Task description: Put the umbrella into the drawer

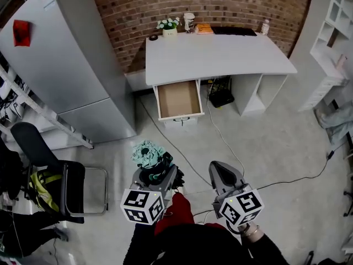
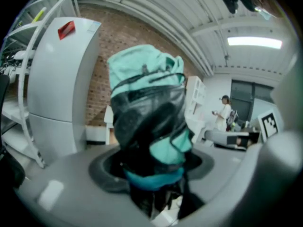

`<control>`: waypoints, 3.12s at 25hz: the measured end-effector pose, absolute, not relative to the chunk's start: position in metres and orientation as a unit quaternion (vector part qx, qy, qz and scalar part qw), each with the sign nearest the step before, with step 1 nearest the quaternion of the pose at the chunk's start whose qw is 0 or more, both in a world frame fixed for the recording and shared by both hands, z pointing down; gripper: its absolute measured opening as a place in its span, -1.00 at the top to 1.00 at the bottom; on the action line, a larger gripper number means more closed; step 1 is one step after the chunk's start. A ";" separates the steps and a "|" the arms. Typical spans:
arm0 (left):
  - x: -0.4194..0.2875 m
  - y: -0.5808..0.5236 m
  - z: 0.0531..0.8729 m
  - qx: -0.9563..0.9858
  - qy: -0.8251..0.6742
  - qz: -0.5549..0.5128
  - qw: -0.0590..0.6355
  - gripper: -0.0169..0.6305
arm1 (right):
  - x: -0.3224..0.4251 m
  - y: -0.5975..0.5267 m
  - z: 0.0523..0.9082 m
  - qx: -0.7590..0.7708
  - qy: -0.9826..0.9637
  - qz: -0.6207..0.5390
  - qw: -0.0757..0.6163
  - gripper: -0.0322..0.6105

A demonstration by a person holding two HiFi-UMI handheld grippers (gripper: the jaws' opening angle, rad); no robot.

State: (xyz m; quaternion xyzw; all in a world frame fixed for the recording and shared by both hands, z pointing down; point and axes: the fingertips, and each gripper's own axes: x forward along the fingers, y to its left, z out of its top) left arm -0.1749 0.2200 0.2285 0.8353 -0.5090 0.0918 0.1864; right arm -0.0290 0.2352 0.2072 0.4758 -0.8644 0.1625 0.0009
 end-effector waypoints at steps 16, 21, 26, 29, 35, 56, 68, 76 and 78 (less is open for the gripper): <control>-0.247 0.085 0.254 0.841 -0.485 0.104 0.216 0.06 | -0.115 0.099 0.234 0.485 -0.851 0.197 0.032 0.89; -0.264 0.063 0.262 0.842 -0.481 0.109 0.218 0.06 | -0.129 0.077 0.249 0.494 -0.845 0.201 0.052 0.89; -0.283 0.052 0.271 0.837 -0.487 0.116 0.223 0.06 | -0.137 0.063 0.262 0.495 -0.840 0.210 0.065 0.89; -0.290 0.045 0.276 0.833 -0.490 0.118 0.228 0.06 | -0.139 0.052 0.265 0.499 -0.837 0.211 0.070 0.89; -0.296 0.031 0.298 0.817 -0.503 0.143 0.243 0.06 | -0.119 0.027 0.283 0.515 -0.824 0.228 0.071 0.89; -0.237 -0.097 0.376 0.793 -0.478 0.290 0.242 0.06 | -0.061 -0.087 0.372 0.522 -0.789 0.318 0.059 0.89; -0.196 -0.154 0.439 0.790 -0.431 0.369 0.233 0.06 | -0.041 -0.138 0.434 0.517 -0.775 0.360 0.056 0.89; -0.181 -0.176 0.470 0.791 -0.387 0.433 0.193 0.06 | -0.035 -0.163 0.475 0.526 -0.761 0.375 0.058 0.89; -0.175 -0.181 0.474 0.791 -0.380 0.444 0.182 0.06 | -0.034 -0.167 0.483 0.529 -0.755 0.383 0.055 0.89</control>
